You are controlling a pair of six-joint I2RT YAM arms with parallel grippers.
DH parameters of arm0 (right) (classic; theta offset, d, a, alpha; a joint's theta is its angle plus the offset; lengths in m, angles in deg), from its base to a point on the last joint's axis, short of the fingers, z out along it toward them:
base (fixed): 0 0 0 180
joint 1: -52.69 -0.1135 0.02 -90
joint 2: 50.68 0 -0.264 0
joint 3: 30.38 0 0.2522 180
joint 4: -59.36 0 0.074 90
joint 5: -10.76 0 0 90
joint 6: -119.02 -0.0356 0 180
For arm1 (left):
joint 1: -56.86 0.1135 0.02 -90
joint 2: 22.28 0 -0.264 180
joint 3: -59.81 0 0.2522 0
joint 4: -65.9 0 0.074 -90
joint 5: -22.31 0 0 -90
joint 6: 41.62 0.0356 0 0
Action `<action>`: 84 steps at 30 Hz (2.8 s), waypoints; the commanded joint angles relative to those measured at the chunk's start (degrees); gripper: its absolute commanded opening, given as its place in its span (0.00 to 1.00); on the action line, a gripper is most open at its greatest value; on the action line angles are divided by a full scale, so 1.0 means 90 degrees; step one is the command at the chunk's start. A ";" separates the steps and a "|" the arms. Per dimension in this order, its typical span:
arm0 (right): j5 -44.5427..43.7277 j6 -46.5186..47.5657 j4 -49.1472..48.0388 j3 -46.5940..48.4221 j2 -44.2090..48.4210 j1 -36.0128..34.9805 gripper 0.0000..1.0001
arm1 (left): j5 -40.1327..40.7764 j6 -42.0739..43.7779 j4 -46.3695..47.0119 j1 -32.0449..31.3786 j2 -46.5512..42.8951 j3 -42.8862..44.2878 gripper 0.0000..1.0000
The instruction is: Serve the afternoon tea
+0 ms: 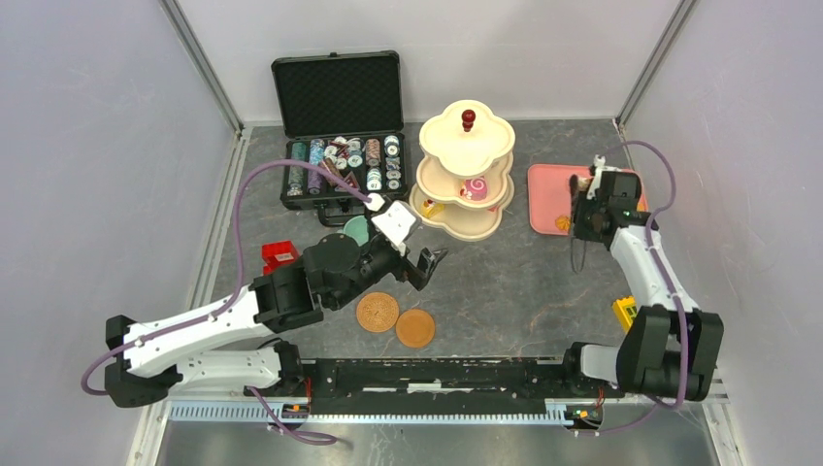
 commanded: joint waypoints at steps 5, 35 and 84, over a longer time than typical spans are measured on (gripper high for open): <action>0.0958 -0.0302 -0.0014 -0.0736 0.0956 -0.1201 0.00 | 0.0567 0.0299 0.0626 -0.0036 -0.0366 -0.0181 1.00; 0.1324 -0.1602 -0.0080 0.0226 0.1602 -0.5055 0.00 | 0.1322 0.0559 0.0933 -0.0031 -0.0705 -0.0354 1.00; -0.1984 -0.1587 0.1161 0.3473 -0.2194 -0.5804 0.34 | 0.1358 0.0605 0.1045 -0.0026 -0.1013 -0.0621 1.00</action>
